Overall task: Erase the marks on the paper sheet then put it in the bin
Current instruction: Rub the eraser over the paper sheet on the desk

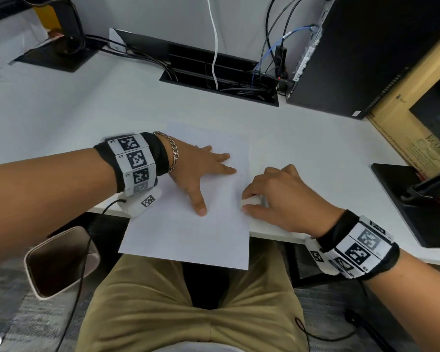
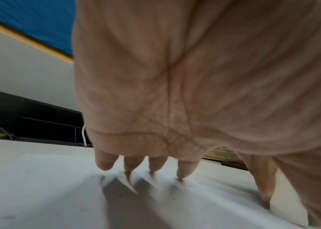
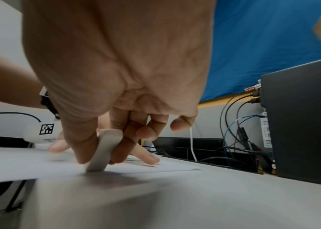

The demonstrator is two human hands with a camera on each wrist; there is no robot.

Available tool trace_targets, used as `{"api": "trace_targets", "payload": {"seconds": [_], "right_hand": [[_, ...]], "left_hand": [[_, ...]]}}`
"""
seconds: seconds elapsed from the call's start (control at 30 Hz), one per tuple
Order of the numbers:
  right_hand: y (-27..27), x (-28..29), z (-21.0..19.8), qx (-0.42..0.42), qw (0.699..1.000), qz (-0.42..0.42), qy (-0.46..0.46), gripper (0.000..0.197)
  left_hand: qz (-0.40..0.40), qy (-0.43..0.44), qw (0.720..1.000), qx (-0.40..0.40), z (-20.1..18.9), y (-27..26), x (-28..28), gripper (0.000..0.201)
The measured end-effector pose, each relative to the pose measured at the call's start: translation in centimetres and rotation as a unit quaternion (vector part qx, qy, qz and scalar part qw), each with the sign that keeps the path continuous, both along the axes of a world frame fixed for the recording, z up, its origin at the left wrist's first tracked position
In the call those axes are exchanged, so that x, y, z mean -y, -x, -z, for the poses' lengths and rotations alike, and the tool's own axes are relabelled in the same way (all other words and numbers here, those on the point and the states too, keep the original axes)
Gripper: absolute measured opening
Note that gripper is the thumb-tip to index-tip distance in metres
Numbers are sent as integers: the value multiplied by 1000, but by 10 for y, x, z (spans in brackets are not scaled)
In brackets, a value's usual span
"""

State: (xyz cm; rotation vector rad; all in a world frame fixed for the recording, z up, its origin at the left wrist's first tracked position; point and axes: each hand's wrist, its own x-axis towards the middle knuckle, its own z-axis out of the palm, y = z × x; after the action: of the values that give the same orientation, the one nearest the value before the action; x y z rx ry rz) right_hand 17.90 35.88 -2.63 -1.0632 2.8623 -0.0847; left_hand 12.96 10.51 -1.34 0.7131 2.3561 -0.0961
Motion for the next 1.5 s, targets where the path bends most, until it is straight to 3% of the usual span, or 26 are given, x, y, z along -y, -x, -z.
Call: {"api": "trace_targets", "payload": {"seconds": [0.2, 0.4, 0.77, 0.97, 1.13, 1.37, 1.5], "right_hand": [[-5, 7, 2, 9, 1000, -21, 9, 30], [27, 16, -10, -5, 999, -22, -30, 32], [32, 13, -12, 28, 988, -141, -60, 30], [43, 23, -9, -9, 992, -119, -39, 30], [34, 15, -10, 48, 985, -157, -47, 32], [31, 22, -11, -10, 985, -159, -62, 31], [23, 5, -17, 0, 989, -142, -49, 33]], "left_hand": [[-6, 4, 1000, -8, 11, -11, -8, 142], [-2, -3, 1000, -26, 15, -10, -7, 143], [-5, 3, 999, -31, 21, -7, -4, 145], [-12, 0, 1000, -23, 22, -7, -3, 146], [-7, 6, 1000, -27, 22, -6, -5, 146], [-10, 12, 1000, -23, 21, -5, -5, 147], [-3, 18, 1000, -24, 17, -3, -6, 148]]}}
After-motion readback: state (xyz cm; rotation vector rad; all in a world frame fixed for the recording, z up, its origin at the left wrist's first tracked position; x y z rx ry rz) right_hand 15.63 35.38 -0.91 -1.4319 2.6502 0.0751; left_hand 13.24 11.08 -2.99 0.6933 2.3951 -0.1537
